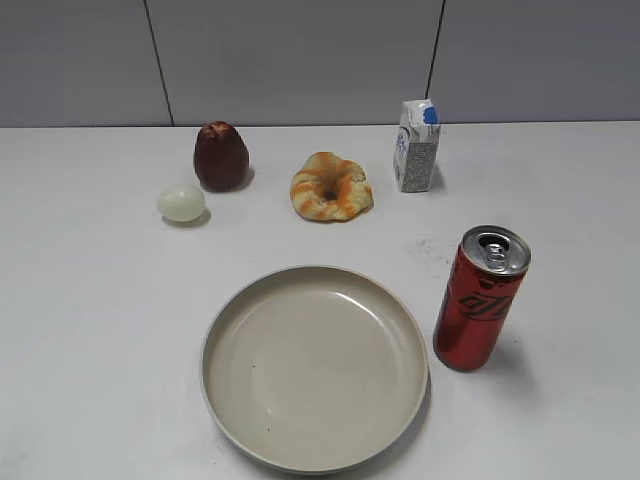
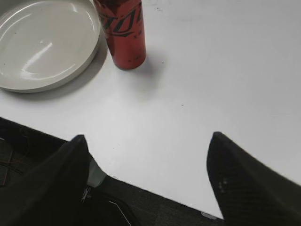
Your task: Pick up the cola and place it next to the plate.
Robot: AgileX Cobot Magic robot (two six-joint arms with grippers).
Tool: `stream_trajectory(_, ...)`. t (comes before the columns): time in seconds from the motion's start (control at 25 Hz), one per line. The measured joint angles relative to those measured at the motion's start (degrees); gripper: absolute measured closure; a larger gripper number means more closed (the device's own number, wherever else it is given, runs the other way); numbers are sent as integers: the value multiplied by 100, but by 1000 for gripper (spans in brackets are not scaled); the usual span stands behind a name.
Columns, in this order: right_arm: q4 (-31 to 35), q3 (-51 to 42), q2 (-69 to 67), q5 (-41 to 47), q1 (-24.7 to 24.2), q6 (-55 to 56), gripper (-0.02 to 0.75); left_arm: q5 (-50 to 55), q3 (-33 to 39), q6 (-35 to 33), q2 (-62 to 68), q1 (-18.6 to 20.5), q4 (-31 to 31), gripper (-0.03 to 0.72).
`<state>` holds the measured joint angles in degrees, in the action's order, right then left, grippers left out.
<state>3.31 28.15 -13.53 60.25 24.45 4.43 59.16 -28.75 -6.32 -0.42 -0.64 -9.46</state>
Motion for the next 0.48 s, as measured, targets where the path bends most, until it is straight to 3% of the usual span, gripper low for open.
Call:
stream_trajectory(0.2,12,0,306,-6,-280,0,154,0,0,0,0,0,0,461)
stream_trajectory(0.48,12,0,1296,-10,-1602,0,154,0,0,0,0,0,0,461)
